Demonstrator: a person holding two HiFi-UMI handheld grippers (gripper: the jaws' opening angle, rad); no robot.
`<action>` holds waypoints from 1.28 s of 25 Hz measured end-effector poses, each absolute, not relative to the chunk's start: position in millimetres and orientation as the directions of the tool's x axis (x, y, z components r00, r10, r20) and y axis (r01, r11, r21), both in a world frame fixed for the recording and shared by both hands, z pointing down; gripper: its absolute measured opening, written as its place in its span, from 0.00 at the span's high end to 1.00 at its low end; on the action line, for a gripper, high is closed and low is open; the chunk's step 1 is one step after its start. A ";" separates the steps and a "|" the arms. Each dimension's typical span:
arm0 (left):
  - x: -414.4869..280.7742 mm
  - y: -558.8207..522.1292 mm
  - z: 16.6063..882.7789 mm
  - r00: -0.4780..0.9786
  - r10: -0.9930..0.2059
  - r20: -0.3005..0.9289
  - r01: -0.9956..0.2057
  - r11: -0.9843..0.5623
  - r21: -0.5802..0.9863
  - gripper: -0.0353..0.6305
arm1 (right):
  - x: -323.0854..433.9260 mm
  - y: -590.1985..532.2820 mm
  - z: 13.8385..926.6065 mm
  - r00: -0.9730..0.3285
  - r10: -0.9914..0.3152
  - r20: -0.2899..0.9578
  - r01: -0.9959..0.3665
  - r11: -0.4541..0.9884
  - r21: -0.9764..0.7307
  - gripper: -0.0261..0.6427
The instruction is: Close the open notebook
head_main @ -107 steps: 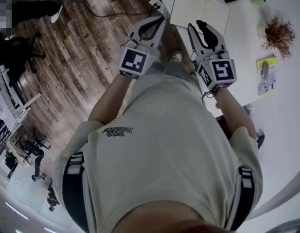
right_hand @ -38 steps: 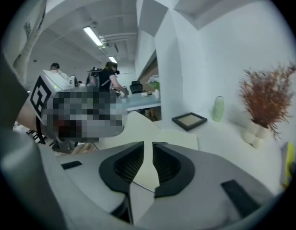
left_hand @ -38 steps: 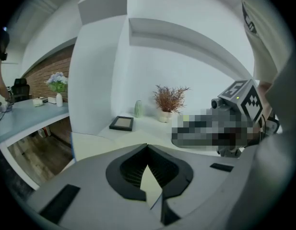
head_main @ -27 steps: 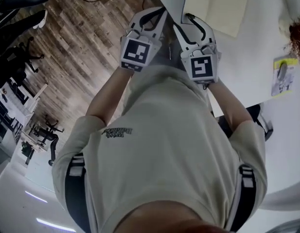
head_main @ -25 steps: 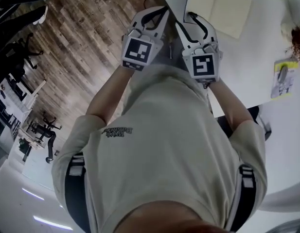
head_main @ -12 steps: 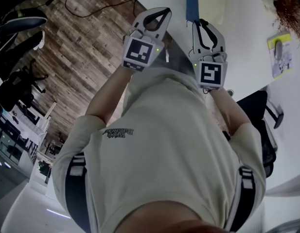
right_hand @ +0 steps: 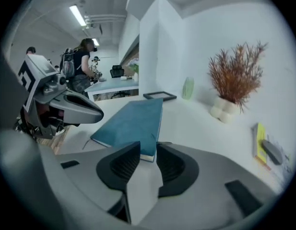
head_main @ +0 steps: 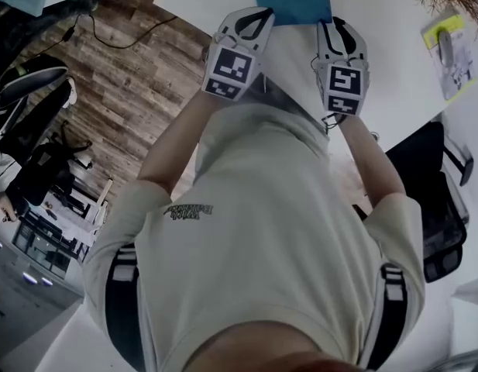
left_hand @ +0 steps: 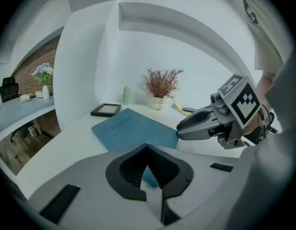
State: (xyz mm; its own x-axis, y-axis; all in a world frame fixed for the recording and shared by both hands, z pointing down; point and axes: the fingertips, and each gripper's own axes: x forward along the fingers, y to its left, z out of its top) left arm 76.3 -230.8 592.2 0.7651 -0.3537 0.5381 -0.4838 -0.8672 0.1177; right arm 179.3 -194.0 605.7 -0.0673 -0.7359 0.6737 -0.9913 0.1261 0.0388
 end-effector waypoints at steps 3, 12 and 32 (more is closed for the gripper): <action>79.9 -230.3 604.6 0.750 -0.344 0.565 -0.489 -0.864 0.123 0.93 | 185.4 -190.7 617.3 -0.080 -0.720 0.689 -0.995 0.101 -0.009 0.80; 79.0 -228.5 575.9 0.760 -0.373 0.532 -0.511 -0.849 0.135 0.93 | 190.3 -188.7 574.9 -0.084 -0.793 0.603 -0.996 0.090 -0.020 0.89; 26.4 -184.9 412.5 0.766 -0.531 0.362 -0.598 -0.795 0.099 0.93 | 142.9 -158.2 405.5 -0.177 -0.889 0.421 -0.981 0.195 -0.002 0.95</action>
State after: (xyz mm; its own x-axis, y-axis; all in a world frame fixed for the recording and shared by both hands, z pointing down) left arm 26.4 -184.9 412.5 0.7662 -0.5313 0.3616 -0.5982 -0.7952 0.0991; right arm 142.9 -158.2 405.5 -0.1774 -0.8894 0.4214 -0.9808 0.1949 -0.0015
